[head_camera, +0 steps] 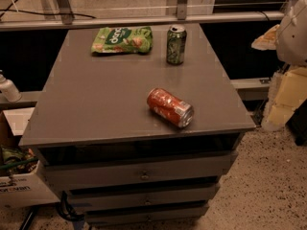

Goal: Pick coke can

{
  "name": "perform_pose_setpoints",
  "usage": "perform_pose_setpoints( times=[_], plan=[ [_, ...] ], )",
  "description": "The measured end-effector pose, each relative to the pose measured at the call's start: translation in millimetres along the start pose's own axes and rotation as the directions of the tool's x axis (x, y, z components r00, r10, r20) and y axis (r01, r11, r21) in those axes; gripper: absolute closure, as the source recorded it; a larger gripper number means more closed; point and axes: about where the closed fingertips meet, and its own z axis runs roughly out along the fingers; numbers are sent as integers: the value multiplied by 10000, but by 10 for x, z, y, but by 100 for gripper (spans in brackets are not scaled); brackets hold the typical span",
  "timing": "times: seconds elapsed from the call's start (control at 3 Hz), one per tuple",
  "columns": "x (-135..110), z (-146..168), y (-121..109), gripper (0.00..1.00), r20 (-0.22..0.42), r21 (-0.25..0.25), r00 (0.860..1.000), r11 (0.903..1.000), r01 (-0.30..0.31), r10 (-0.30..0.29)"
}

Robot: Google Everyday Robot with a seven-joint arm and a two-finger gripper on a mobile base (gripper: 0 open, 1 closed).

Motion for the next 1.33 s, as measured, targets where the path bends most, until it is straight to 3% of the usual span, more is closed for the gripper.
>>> perform_pose_setpoints(
  times=[0.33,0.67,1.33],
  plan=[
    [-241,155,54,0,474,-628,9869,9856,1572,-1544],
    [-470,253,113,0,596,-798,9771,9747,2087,-2044],
    [-958,442,283,0,424,-219,9962,9967,777,-767]
  ],
)
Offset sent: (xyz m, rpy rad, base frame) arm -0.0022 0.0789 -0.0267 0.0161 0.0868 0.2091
